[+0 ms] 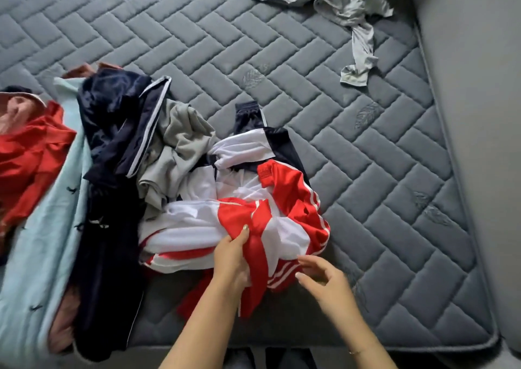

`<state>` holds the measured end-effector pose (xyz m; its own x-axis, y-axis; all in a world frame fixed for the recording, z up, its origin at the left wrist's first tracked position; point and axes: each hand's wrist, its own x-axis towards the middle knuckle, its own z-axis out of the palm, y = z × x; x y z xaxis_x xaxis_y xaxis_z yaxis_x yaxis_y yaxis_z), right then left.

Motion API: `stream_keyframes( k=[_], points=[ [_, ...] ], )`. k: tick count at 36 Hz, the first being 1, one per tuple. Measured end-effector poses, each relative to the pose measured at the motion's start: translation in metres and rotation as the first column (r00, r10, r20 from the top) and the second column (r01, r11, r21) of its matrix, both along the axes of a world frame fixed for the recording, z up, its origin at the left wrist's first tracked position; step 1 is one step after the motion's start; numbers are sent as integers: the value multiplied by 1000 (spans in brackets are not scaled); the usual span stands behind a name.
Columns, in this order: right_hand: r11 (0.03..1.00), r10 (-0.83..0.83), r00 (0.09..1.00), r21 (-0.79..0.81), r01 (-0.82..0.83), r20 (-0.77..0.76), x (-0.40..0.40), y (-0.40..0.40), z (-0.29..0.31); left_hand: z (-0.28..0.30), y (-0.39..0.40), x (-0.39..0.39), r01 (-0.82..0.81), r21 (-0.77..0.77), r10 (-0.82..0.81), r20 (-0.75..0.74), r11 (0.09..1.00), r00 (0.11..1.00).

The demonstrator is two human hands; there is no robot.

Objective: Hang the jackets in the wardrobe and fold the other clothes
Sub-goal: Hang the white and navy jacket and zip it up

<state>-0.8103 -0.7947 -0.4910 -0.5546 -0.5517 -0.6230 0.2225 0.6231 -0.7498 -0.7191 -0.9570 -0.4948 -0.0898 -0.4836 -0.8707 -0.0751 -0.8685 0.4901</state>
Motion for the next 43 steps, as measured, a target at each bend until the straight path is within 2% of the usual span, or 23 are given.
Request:
stream_keyframes(
  k=[5,8,10,13,14,18,20,23,25,27,30,31,33,35,37,41,43],
  points=[
    [982,163,985,-103,-156,64,17,-23,29,61,3,2,-117,-19,113,-150,993,982],
    [956,230,972,-197,-218,42,30,-44,53,95,5,3,-232,0,226,-219,973,949],
    [941,234,972,-244,-234,-29,35,-56,69,115,7,8,-300,15,293,-259,954,920],
    [931,190,972,-290,-223,-139,37,-65,89,142,12,23,-313,-19,293,-305,949,906],
    [929,173,979,-311,-199,-109,36,-65,98,150,14,29,-309,-47,279,-316,950,907],
    [902,189,965,-421,-97,182,29,-57,132,178,14,51,-260,-232,165,-360,937,918],
    [885,166,948,-465,-22,272,24,-52,145,187,12,59,-181,-369,67,-300,912,952],
    [822,95,901,-544,169,423,15,-49,166,189,8,66,37,-551,-40,8,834,999],
    [790,36,852,-536,296,523,8,-48,183,186,2,66,195,-594,-91,201,781,975],
    [763,-40,794,-495,416,606,-2,-48,199,186,-1,61,350,-597,-246,251,722,936],
    [693,-124,755,-488,531,644,-25,-41,226,187,10,35,522,-480,-566,64,705,822],
    [656,-141,748,-504,561,648,-36,-38,234,185,17,23,560,-421,-626,-24,713,779],
    [573,-179,739,-541,615,650,-58,-30,248,174,34,-9,538,-314,-610,-209,782,764],
    [522,-231,738,-559,644,634,-81,-20,257,166,53,-43,530,-193,-564,-272,826,780],
    [518,-310,759,-567,640,573,-101,-11,262,165,75,-69,539,-92,-536,-331,837,777],
    [551,-486,792,-575,605,369,-132,-4,250,143,93,-96,532,-122,-515,-502,838,695],
    [665,-548,823,-519,538,150,-147,-3,228,129,89,-97,496,-77,-458,-525,865,717]
  ],
)
